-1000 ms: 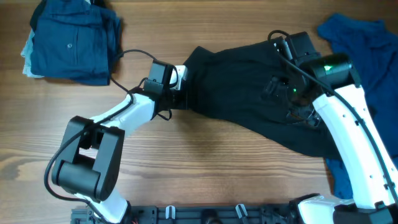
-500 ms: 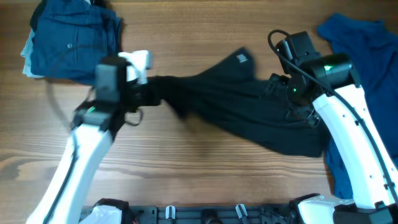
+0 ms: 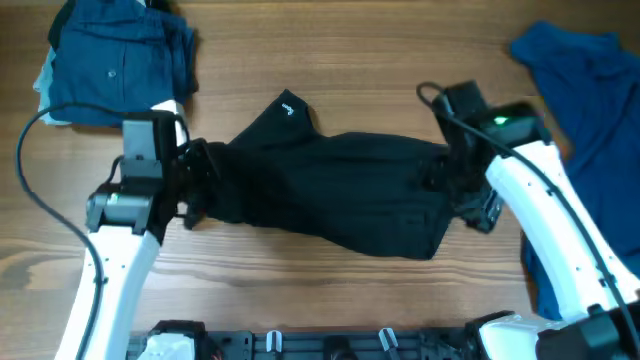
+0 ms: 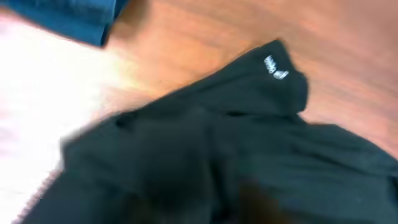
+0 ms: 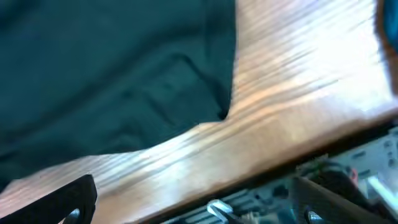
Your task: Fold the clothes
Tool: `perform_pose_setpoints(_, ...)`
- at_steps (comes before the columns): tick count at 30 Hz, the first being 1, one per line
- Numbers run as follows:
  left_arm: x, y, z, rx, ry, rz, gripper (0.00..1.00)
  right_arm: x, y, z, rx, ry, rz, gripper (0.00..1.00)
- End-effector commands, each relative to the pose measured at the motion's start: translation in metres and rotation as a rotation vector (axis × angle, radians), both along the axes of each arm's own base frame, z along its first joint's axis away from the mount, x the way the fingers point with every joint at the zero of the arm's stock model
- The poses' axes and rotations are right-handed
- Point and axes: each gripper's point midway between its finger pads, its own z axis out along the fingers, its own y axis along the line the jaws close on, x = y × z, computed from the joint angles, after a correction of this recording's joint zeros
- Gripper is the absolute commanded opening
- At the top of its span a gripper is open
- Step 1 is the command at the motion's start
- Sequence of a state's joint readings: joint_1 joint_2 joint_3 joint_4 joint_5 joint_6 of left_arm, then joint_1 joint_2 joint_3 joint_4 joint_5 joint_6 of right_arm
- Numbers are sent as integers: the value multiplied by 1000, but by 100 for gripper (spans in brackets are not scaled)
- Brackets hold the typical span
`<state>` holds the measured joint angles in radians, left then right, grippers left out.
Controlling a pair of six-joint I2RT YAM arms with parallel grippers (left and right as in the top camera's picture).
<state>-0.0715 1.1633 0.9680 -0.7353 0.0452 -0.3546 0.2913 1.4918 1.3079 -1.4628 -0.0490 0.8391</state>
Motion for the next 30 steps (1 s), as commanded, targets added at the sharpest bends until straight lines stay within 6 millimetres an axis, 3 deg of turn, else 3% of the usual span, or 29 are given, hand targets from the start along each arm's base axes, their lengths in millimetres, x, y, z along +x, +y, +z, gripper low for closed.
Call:
perform_pose_setpoints(1,-4,8,-12,17,64,48,100,-17,11,-26,69,71,-43,100)
perform_pose_setpoints(9,-38,5,-30,-28,227,94,100,-9,37,-61,241,4,152,100)
perform_pose_setpoints(17,-59,-5,-37,-81,318,63,100,21,46,-85,277,-164,258,100)
perform_pose_setpoints(19,-60,-6,-38,-84,326,61,100,33,49,-86,282,-227,326,93)
perform_pose_setpoints(21,-62,-6,-38,-83,334,61,100,38,50,-85,280,-255,356,93)
perform_pose_setpoints(23,-65,-6,-39,-82,345,62,100,36,46,-89,263,-250,377,100)
perform_pose_setpoints(30,-71,-11,-40,-111,374,47,100,25,42,-103,251,-229,435,99)
